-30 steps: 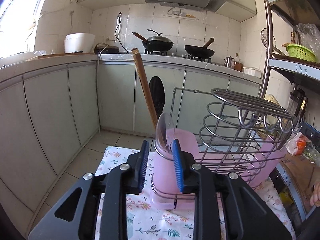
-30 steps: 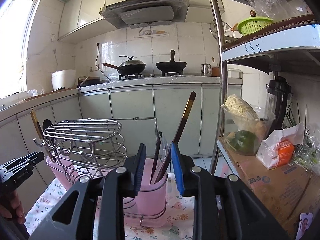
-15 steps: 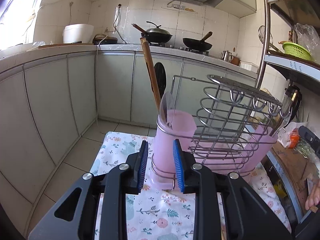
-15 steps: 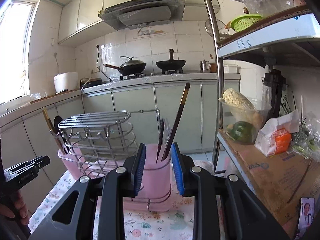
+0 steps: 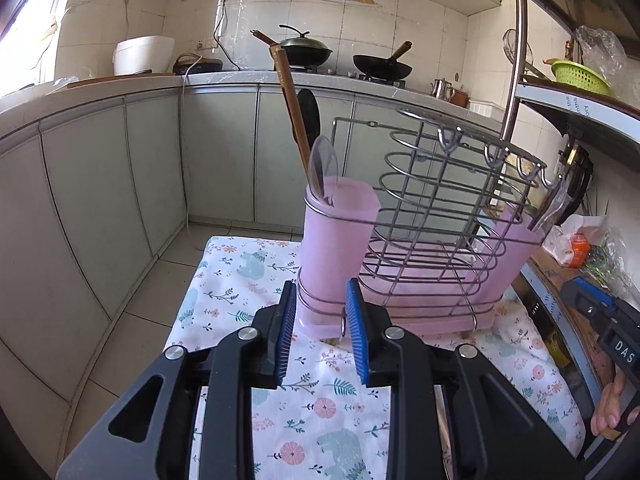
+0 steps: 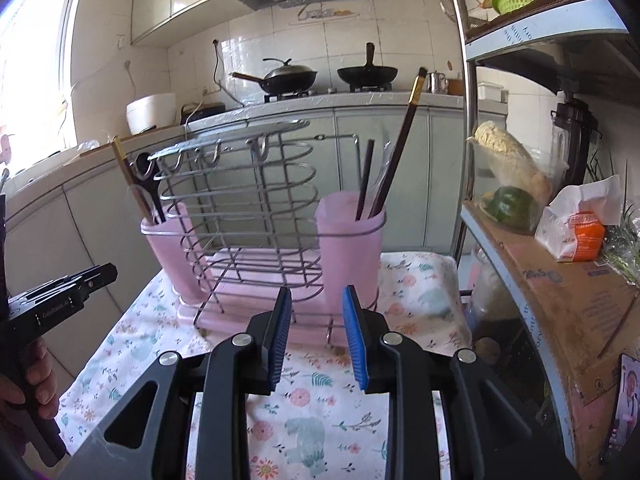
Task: Organize utensils
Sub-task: 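Move both grippers back down toward the remaining utensils on the cloth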
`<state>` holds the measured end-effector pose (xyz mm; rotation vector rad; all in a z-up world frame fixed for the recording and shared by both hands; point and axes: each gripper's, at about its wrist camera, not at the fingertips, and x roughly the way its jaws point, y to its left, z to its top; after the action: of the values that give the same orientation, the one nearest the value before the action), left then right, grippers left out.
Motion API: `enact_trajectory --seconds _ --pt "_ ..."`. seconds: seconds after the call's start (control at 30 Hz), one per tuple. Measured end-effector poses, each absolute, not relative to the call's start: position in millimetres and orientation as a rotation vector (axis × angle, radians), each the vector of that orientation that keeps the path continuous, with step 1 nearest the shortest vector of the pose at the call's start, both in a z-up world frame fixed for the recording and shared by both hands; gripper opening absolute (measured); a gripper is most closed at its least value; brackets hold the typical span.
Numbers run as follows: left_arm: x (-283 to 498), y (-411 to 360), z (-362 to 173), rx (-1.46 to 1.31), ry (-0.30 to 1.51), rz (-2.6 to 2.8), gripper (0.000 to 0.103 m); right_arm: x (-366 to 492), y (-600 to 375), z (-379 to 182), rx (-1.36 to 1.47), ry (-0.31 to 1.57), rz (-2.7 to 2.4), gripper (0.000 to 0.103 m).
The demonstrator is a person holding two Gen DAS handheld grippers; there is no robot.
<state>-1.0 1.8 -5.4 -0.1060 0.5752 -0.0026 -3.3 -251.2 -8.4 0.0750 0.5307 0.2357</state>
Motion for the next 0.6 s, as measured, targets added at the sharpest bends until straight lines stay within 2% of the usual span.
enact_trajectory --seconds 0.6 --pt "1 -15 -21 -0.108 0.723 -0.132 0.026 11 -262 -34 0.197 0.721 0.274 0.026"
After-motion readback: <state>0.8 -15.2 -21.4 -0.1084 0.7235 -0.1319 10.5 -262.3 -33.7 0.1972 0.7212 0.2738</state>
